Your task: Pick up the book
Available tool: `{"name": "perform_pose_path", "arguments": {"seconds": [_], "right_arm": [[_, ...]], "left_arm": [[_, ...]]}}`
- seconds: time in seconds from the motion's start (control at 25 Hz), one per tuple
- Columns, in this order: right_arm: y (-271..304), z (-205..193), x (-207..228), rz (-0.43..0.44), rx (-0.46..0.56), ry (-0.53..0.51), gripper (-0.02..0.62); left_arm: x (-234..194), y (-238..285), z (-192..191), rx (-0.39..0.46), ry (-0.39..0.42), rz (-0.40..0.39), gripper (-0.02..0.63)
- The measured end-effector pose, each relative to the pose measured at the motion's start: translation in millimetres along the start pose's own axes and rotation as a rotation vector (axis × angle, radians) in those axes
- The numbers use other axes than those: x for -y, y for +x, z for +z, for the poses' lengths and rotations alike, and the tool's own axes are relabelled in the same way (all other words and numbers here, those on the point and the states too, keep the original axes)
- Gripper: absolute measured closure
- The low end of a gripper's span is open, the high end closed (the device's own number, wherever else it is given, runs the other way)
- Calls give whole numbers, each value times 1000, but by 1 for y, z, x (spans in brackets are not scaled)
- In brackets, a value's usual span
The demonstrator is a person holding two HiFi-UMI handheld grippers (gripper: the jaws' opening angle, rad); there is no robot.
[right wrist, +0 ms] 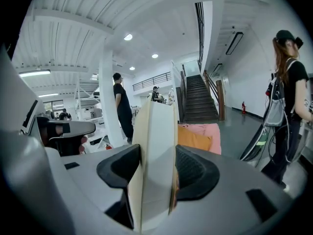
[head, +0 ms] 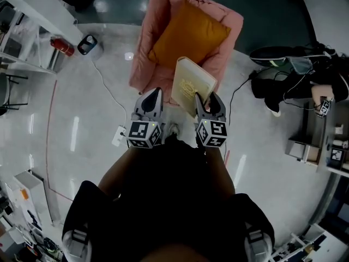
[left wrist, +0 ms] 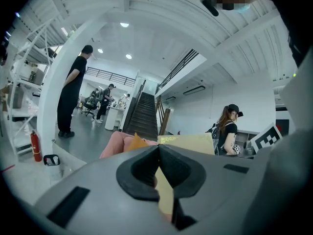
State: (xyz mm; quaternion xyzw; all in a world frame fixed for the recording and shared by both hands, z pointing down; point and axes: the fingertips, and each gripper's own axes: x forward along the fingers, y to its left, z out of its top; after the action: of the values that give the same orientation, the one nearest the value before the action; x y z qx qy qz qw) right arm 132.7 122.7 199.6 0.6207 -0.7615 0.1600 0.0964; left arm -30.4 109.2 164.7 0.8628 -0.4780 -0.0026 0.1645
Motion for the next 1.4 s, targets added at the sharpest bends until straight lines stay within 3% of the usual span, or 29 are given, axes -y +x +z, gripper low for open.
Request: {"name": "perform_pose_path", "arguments": {"seconds": [0.4,1.4], "right_arm": [[-7,-4,-41,7,-1,-21,360],[-3,-5,-47,-4,5,-65,360]], "left_arm": [[-13,-22,4,7,10,-36,598],[-15,-24,-3,-9,14,-79,598]]}}
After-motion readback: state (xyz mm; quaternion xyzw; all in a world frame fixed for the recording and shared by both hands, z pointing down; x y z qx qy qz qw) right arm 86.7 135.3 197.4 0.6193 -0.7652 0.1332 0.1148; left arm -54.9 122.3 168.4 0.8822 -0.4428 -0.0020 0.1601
